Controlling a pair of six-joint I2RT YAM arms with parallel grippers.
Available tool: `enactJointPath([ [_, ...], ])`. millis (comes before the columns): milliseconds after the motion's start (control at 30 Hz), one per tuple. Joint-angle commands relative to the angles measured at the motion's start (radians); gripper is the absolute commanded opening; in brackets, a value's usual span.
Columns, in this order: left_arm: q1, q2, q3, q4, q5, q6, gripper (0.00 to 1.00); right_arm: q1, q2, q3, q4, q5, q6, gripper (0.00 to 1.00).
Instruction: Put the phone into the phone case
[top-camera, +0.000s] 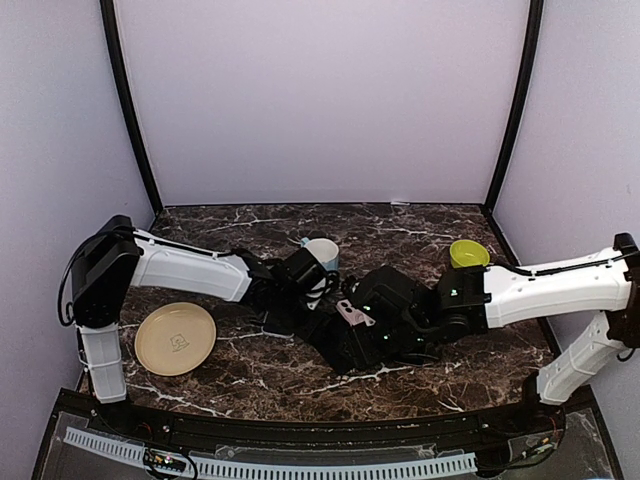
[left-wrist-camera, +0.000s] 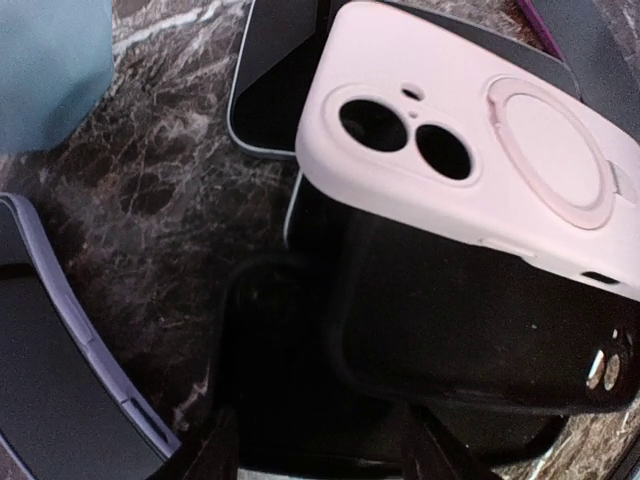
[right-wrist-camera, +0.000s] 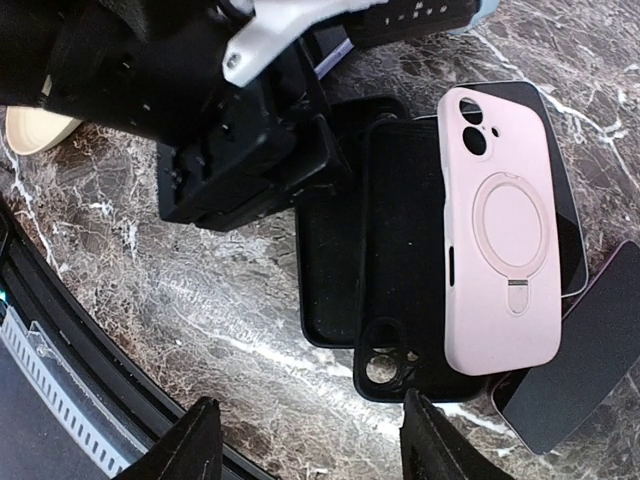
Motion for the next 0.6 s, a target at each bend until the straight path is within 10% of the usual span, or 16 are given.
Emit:
enactJointPath([
  [0, 0.016, -0.144, -0.018, -0.006, 0.023, 0.136, 0.58, 0.007, -0.001, 0.017, 0.059, -0.002, 0.006, 0.60],
  [567, 0.056, 0.046, -0.026, -0.002, 0.064, 0.181, 0.39, 0.011, 0.060, -0.076, 0.240, -0.085, 0.066, 0.43],
])
